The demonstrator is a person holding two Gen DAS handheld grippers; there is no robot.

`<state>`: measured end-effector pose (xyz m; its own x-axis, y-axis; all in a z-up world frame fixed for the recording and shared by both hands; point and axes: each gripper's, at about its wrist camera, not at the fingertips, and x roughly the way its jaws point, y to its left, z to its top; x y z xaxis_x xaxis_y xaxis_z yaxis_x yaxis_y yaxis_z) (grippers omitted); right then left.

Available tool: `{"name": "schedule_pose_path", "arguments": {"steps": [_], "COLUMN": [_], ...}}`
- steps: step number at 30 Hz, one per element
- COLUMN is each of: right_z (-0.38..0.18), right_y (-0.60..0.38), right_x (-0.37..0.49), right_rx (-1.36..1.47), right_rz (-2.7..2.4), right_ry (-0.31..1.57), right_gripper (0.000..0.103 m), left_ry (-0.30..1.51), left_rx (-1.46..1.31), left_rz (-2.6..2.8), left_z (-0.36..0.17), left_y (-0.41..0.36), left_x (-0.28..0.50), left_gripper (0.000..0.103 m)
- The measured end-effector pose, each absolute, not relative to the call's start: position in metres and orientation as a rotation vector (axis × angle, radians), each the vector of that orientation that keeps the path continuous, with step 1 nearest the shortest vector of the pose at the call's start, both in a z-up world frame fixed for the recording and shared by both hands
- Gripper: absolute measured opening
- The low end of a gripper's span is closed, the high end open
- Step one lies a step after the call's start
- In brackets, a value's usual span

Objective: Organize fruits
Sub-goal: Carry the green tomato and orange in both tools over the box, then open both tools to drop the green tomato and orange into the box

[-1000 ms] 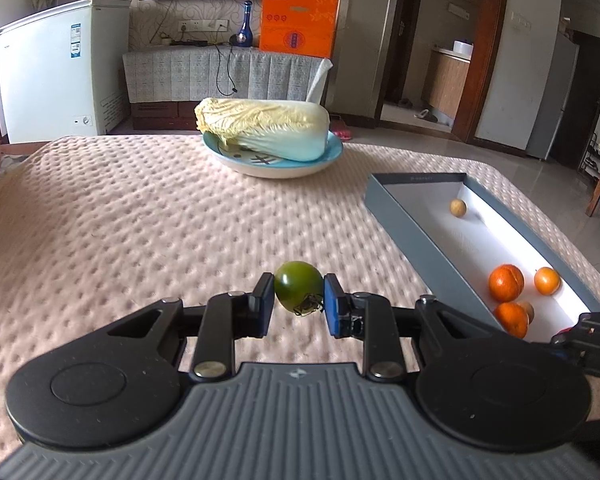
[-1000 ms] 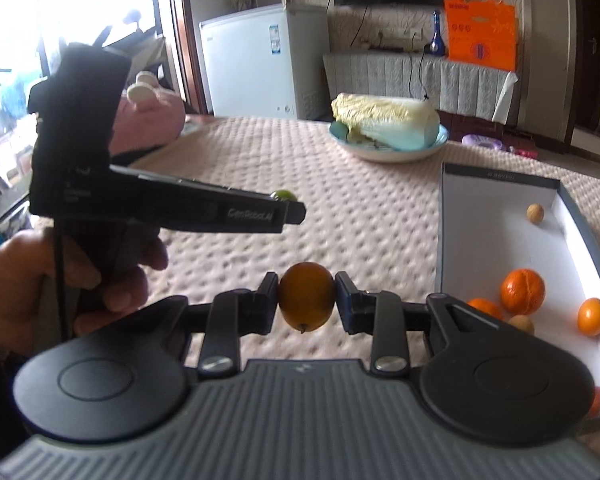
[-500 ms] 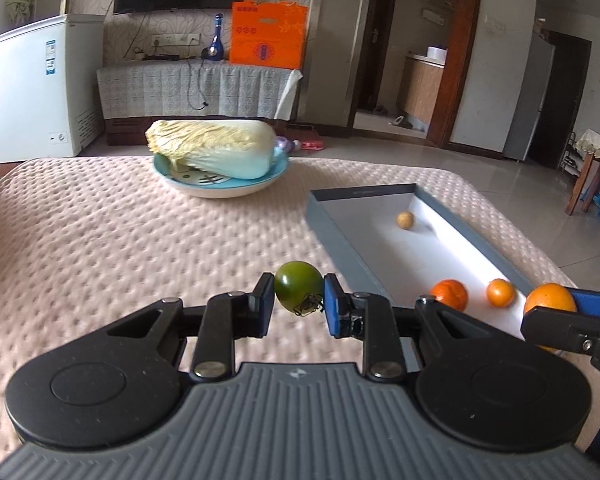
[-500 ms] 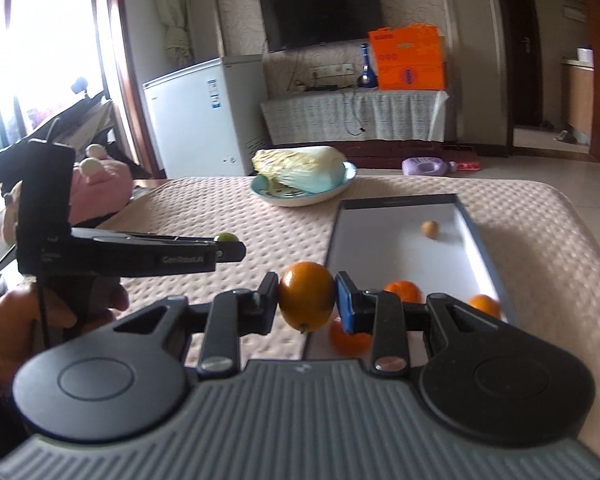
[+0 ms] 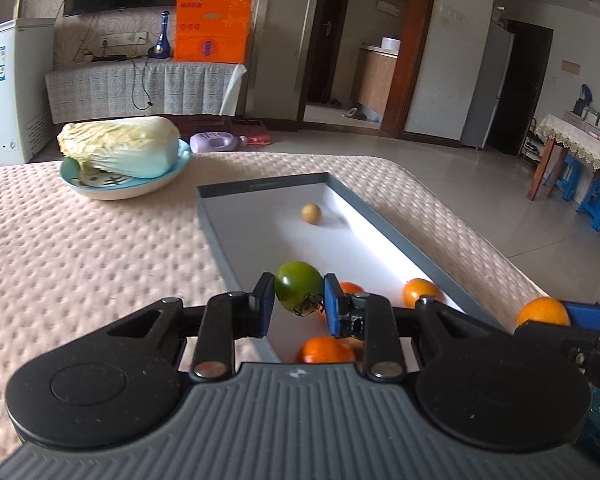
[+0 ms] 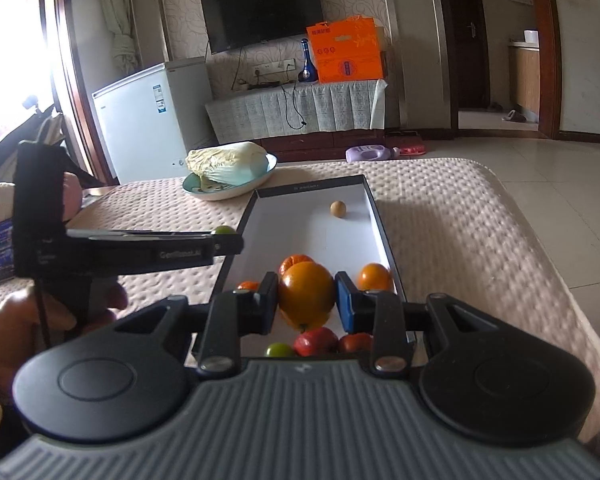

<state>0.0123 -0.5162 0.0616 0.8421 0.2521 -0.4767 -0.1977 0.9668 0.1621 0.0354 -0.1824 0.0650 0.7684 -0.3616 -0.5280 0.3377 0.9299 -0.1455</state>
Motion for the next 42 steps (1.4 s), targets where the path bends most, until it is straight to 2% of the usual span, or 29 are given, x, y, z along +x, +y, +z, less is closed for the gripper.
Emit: {"name": "schedule_pose_path", "arguments": {"steps": [15, 29, 33, 37, 42], "right_z": [0.05, 0.045, 0.044, 0.043, 0.04], "right_y": [-0.513, -0.5, -0.497, -0.497, -0.494], "right_x": [0.014, 0.022, 0.025, 0.031, 0.046], "right_rx": [0.076, 0.064, 0.062, 0.071, 0.096], "right_rz": [0.281, 0.303, 0.295, 0.272, 0.245], "right_ry": [0.576, 0.578, 0.572, 0.555, 0.563], "right_gripper": [0.034, 0.034, 0.034, 0.034, 0.034], "left_ry": [0.593, 0.595, 0.582, 0.566, 0.527], "left_rx": [-0.034, -0.032, -0.039, -0.055, -0.014], "left_rz": [-0.403, -0.414, -0.414, -0.415, -0.399], "left_z": [0.053, 0.058, 0.063, 0.073, 0.089], "left_y": [-0.227, -0.228, -0.221, -0.209, -0.187], "left_x": [0.082, 0.093, 0.086, 0.073, 0.04], "left_gripper": [0.031, 0.032, 0.039, 0.041, 0.056]}}
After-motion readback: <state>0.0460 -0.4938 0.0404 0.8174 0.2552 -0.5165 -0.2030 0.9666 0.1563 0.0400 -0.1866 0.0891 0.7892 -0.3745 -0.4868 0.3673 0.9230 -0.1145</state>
